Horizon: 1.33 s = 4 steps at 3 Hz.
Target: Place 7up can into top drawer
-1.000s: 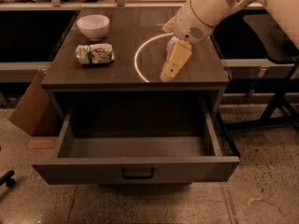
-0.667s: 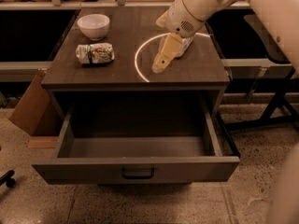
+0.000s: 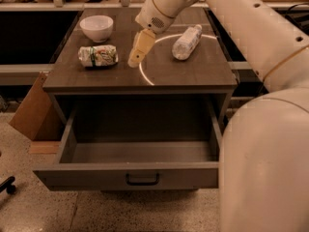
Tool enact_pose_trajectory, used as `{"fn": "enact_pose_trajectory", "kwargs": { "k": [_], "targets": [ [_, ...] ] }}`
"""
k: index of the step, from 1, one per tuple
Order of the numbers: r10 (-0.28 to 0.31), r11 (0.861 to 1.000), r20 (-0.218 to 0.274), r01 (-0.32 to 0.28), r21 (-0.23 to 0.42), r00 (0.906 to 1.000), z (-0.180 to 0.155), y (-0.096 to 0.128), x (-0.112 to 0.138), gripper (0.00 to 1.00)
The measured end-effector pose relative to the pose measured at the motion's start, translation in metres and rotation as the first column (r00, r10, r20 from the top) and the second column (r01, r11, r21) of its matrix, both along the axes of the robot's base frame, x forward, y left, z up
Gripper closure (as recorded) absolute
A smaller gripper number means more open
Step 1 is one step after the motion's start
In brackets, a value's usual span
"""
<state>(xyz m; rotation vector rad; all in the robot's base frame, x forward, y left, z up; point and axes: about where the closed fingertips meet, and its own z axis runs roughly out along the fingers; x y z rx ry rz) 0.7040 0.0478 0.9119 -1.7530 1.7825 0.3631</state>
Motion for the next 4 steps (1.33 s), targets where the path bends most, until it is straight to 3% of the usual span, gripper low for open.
{"fn": "enact_pose_trajectory", "kwargs": {
  "k": [1, 4],
  "targets": [
    [0.000, 1.000, 0.000, 0.000, 0.000, 1.0000, 0.000, 0.000, 0.000, 0.00],
    [0.083, 0.995, 0.021, -0.082, -0.058, 0.9963, -0.018, 0.074, 0.016, 0.00]
  ]
}}
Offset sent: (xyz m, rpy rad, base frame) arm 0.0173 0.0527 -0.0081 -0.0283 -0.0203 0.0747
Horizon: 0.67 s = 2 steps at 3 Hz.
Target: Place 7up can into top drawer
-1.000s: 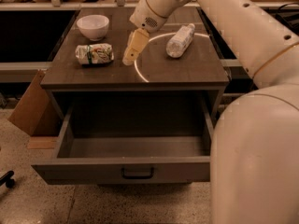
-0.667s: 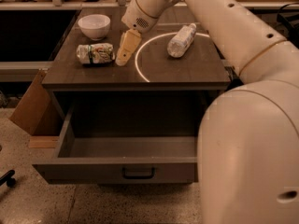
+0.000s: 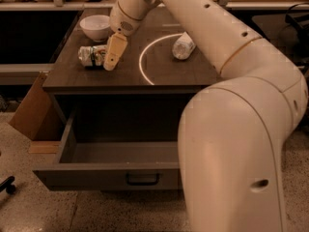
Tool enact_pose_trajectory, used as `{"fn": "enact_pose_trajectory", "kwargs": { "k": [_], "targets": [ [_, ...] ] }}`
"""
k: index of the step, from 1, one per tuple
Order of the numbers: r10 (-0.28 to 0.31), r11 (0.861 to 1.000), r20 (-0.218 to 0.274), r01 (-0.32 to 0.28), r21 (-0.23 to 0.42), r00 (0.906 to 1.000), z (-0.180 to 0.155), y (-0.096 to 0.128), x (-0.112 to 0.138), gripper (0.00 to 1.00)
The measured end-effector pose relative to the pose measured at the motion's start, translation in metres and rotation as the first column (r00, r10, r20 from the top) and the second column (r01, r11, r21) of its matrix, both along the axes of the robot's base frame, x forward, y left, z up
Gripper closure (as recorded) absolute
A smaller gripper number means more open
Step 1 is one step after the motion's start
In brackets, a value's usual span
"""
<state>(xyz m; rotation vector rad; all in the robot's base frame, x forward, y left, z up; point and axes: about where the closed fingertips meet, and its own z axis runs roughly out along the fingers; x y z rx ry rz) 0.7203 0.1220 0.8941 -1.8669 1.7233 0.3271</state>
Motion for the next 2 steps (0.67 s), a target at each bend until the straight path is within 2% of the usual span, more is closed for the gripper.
{"fn": "enact_pose_trajectory", "kwargs": {
  "k": [2],
  "targets": [
    [0.045, 0.999, -0.050, -0.046, -0.007, 0.9977, -0.027, 0.040, 0.002, 0.00]
  ]
}}
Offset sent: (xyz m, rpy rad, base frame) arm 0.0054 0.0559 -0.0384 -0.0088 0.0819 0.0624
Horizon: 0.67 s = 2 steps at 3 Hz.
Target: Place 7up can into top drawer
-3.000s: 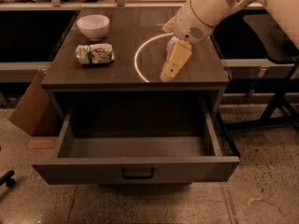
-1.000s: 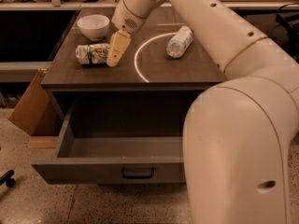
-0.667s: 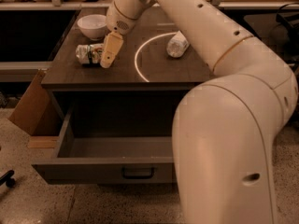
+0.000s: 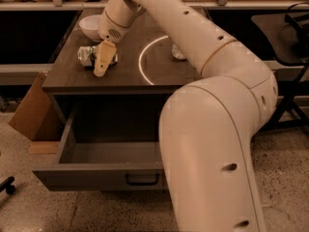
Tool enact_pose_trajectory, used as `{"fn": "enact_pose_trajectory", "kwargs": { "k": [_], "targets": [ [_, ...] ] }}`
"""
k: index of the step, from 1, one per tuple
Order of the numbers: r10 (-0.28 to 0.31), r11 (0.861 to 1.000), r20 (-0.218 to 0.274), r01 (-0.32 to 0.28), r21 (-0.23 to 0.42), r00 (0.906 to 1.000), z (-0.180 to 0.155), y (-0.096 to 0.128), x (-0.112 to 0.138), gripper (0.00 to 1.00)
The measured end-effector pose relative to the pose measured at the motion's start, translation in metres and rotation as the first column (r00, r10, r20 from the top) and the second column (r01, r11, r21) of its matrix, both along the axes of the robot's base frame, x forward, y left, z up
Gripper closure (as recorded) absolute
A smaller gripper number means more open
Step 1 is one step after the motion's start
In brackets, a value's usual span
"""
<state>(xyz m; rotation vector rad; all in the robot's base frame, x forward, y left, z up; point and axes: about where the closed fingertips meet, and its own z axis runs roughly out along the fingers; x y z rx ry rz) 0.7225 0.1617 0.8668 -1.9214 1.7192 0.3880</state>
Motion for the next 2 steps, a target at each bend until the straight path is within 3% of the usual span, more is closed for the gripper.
{"fn": "enact_pose_trajectory", "kwargs": {
  "k": [2],
  "targets": [
    [0.030, 1.000, -0.032, -0.030, -0.005, 0.9990, -0.0186, 0.0188, 0.0015, 0.41]
  ]
}}
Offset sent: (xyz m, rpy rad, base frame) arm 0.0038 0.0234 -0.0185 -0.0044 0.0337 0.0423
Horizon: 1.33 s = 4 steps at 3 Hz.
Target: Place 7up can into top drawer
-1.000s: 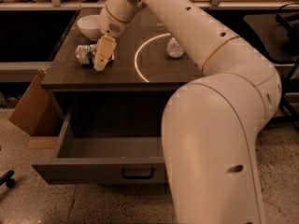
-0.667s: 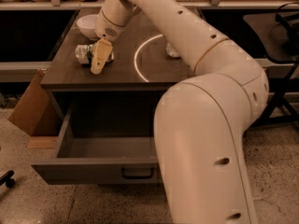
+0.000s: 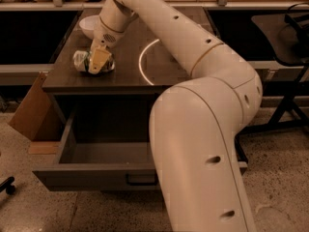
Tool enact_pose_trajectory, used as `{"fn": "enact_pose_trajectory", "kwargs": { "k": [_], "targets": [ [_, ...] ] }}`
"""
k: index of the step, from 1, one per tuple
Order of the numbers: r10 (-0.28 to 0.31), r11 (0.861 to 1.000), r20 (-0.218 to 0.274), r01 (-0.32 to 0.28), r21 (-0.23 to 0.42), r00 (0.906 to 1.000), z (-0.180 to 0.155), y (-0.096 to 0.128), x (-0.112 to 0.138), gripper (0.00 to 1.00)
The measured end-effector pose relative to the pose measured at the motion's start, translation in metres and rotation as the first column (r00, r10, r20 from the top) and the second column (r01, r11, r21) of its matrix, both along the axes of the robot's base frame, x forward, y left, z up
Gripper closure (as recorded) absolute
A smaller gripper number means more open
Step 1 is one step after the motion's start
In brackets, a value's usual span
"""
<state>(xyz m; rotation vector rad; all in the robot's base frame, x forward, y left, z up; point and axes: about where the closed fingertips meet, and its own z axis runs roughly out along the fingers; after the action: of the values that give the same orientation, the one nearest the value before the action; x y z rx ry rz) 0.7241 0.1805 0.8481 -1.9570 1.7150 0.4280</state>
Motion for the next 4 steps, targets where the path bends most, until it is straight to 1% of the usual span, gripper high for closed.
{"fn": "enact_pose_trajectory", "kwargs": {
  "k": [1, 2, 3, 4],
  "targets": [
    [0.009, 0.999, -0.002, -0.009, -0.033, 1.0000, -0.007, 0.007, -0.002, 0.64],
    [0.018, 0.999, 0.001, -0.018, -0.029, 0.9998, -0.006, 0.009, -0.009, 0.88],
    [0.033, 0.999, 0.031, -0.034, 0.037, 0.9990, 0.015, 0.002, -0.032, 1.00],
    [0.027, 0.992, 0.047, -0.033, 0.119, 0.9985, 0.029, -0.007, -0.066, 1.00]
  ]
}}
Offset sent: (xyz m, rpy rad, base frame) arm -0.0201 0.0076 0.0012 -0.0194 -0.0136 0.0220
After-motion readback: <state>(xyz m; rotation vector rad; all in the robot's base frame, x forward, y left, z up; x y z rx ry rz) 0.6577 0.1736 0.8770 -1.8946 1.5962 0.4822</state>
